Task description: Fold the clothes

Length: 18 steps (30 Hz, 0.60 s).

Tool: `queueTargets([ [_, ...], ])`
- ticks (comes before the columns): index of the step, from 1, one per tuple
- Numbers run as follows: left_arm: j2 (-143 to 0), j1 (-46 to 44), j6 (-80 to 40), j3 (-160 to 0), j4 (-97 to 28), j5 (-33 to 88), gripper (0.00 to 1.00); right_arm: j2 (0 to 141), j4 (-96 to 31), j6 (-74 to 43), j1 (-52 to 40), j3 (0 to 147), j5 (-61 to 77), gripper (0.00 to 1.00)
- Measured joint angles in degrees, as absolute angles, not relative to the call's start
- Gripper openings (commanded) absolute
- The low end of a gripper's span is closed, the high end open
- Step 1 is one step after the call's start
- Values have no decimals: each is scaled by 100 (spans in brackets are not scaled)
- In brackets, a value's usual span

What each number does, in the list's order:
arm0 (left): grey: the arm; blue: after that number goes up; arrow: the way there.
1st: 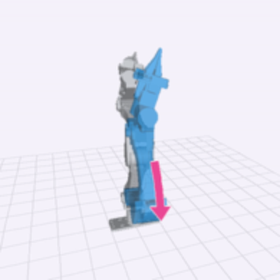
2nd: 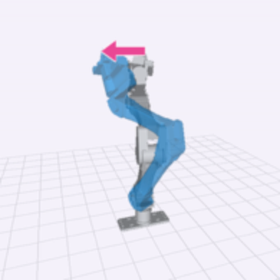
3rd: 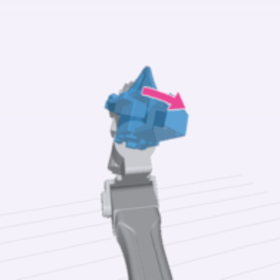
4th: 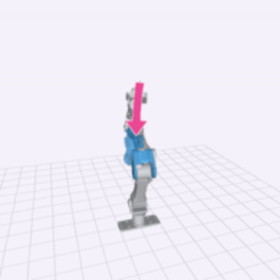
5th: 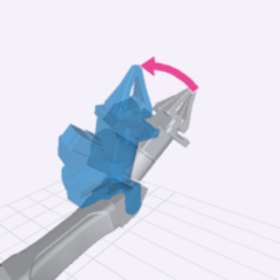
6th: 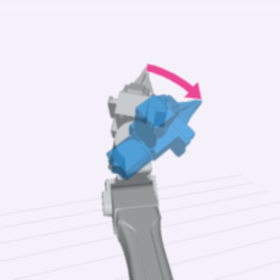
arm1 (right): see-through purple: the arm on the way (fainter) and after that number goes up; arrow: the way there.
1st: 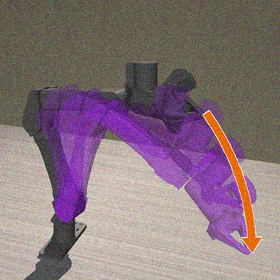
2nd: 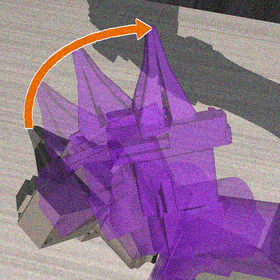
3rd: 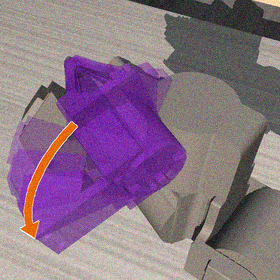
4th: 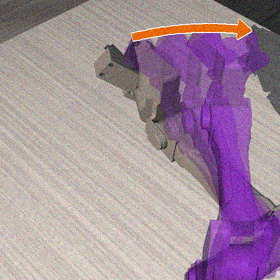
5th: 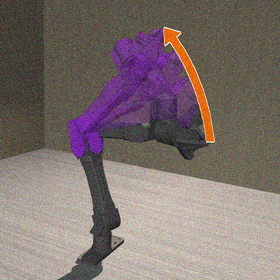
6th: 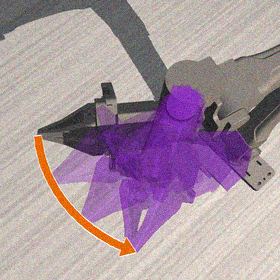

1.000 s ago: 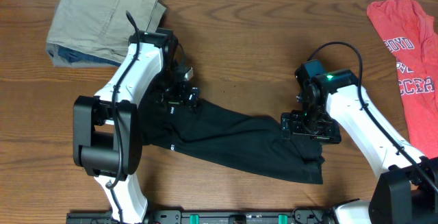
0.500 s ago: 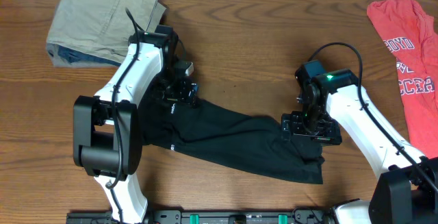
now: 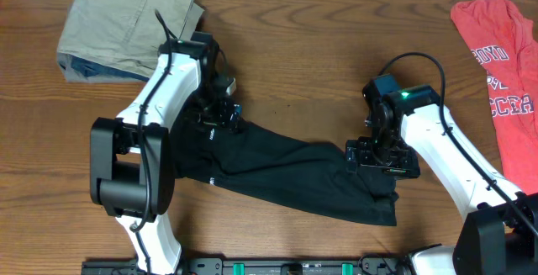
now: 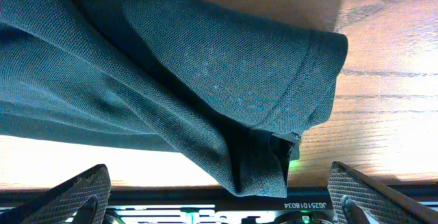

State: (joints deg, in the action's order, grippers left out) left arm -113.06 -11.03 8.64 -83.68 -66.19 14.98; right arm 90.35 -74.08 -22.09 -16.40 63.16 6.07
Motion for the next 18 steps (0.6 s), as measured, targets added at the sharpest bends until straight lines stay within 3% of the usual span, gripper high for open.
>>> queueTargets([
  [6, -11306, -1382, 862, -8012, -6602, 1483, 78, 9035, -7395, -2209, -1640, 6316, 607, 99],
  [9, -11306, -1494, 816, -7937, -6549, 1483, 60, 9035, -7393, -2206, -1640, 6316, 607, 99],
  [12, -11306, -1505, 812, -7920, -6504, 1463, 33, 9035, -7393, -2206, -1640, 6316, 607, 99],
  [16, -11306, -1481, 670, -7920, -6484, 1387, 9, 9035, -7393, -2209, -1640, 6316, 611, 99],
  [18, -11306, -1468, 515, -7920, -6495, 1286, 7, 9035, -7393, -2209, -1640, 6316, 615, 99],
])
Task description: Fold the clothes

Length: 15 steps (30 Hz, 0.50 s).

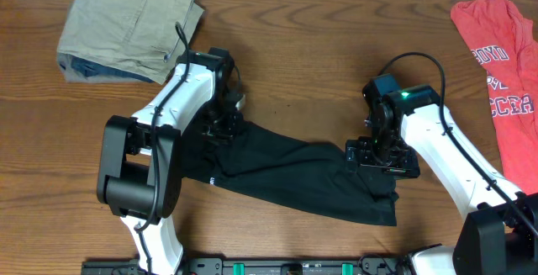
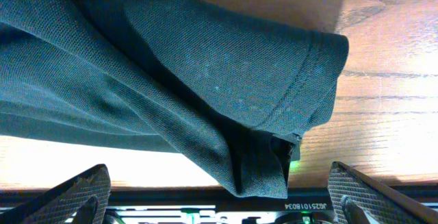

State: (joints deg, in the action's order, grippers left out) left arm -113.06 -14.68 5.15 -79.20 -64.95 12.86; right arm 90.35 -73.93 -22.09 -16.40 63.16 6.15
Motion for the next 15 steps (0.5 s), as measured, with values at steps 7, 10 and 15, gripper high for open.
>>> queueTargets([
  [7, -11292, -1317, -336, -7920, -6619, 980, 6, 9035, -7284, -2233, -1640, 6316, 631, 60],
  [10, -11240, -1214, -805, -7920, -6812, 714, 6, 9032, -7142, -2314, -1640, 6278, 642, 46],
  [15, -11142, -1011, -1275, -7920, -7118, 215, 6, 9026, -6694, -2414, -1640, 5916, 657, 17],
])
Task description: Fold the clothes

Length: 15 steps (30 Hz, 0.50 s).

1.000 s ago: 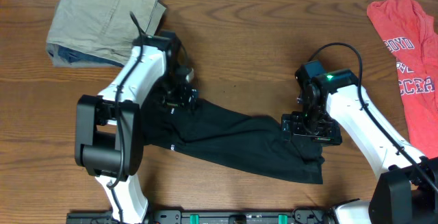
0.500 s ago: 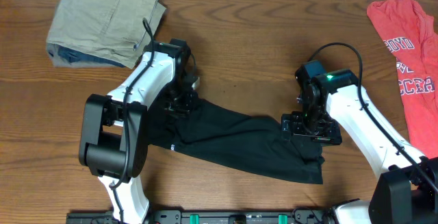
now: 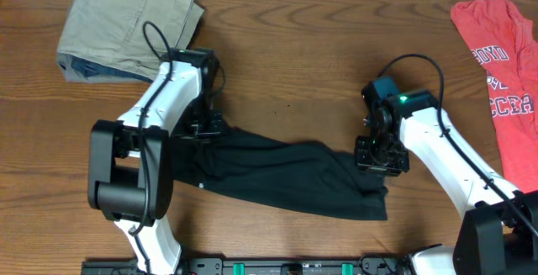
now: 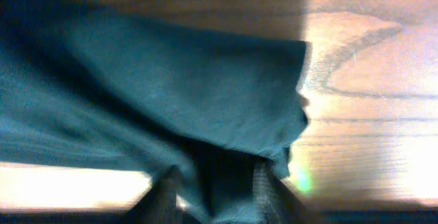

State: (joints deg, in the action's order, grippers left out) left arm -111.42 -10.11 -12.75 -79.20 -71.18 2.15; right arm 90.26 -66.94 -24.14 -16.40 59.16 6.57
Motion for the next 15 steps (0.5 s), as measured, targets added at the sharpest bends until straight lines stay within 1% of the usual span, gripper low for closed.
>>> queueTargets([
  [1, -11142, -961, -1334, -7920, -7166, 141, 6, 9026, -6582, -2499, -1640, 5802, 650, 11],
  [2, -11142, -923, -1361, -7920, -7192, 97, 6, 9026, -6504, -2508, -1640, 5736, 663, 8],
  [7, -11142, -733, -1476, -7920, -7212, -49, 6, 9026, -5640, -2670, -1640, 5186, 875, 3],
  [8, -11142, -716, -1485, -7920, -7212, -56, 6, 9026, -5476, -2674, -1640, 5087, 952, 3],
  [10, -11142, -701, -1503, -7920, -7216, -71, 6, 9026, -5227, -2698, -1640, 4908, 1107, 8],
  [11, -11142, -694, -1505, -7920, -7214, -84, 6, 9026, -5175, -2714, -1640, 4851, 1173, 8],
  [13, -11142, -696, -1505, -7920, -7216, -86, 6, 9026, -5155, -2714, -1640, 4768, 1260, 8],
  [15, -11142, -694, -1505, -7920, -7214, -89, 6, 9026, -5157, -2714, -1640, 4720, 1328, 3],
])
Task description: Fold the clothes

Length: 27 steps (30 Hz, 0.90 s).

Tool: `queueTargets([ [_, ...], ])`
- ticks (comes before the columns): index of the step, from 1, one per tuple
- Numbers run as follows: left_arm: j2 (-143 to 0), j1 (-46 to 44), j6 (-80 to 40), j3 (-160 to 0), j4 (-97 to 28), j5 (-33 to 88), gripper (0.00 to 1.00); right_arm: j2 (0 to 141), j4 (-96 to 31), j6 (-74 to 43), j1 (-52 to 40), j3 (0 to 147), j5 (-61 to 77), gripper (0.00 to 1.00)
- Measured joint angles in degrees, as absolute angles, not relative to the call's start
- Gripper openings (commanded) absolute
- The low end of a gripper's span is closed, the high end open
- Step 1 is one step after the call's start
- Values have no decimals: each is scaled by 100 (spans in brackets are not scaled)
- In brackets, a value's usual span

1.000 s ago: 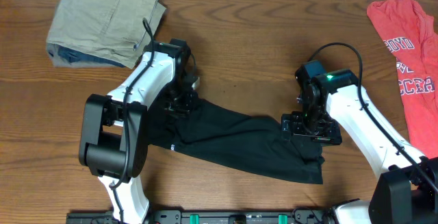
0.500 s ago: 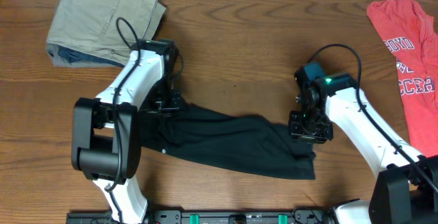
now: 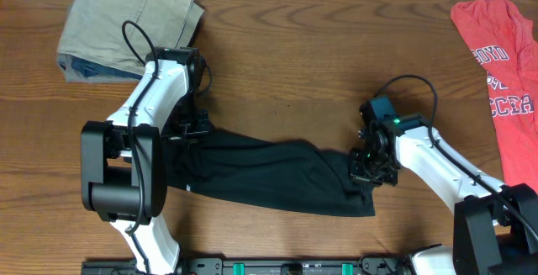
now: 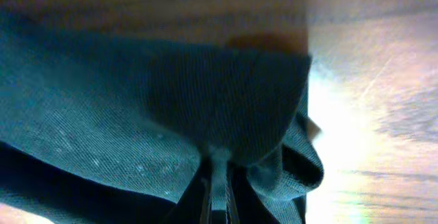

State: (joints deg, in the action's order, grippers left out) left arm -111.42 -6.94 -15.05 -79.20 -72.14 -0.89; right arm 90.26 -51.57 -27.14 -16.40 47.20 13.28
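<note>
A black shirt (image 3: 269, 171) lies stretched in a long band across the front middle of the wooden table (image 3: 294, 65). My left gripper (image 3: 187, 129) sits at the band's left end, shut on the cloth there. My right gripper (image 3: 368, 167) is at the right end. In the right wrist view the dark knit cloth (image 4: 137, 114) fills the frame, and a pinched fold of it runs between the shut fingers of my right gripper (image 4: 217, 193).
Folded khaki trousers (image 3: 130, 23) on something blue lie at the back left corner. A red printed T-shirt (image 3: 504, 73) lies along the right edge. The arm bases stand at the front edge.
Both grippers have moved left and toward the front with the shirt's ends. The band now lies straighter and lower. In the right wrist view the cloth is closer and bunched between the fingers.
At first the right gripper stood open over the sleeve while the left worked at the shirt's left end. At 0.5 s ago the right fingers had come together on the cloth. Now both hold the ends, with the shirt shifted leftward.
</note>
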Motion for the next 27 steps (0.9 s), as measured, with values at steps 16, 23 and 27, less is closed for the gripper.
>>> queueTargets([
  [16, -11102, -639, -1529, -7920, -7393, -84, 6, 9013, -4860, -3315, -1640, 4333, 1164, 1],
  [23, -10451, -336, -1594, -7920, -7529, -73, 6, 9002, -4888, -3485, -1173, 4333, 1066, 1],
  [27, -10138, -191, -1632, -7920, -7620, -34, 11, 9002, -4908, -3452, -563, 4333, 1048, 1],
])
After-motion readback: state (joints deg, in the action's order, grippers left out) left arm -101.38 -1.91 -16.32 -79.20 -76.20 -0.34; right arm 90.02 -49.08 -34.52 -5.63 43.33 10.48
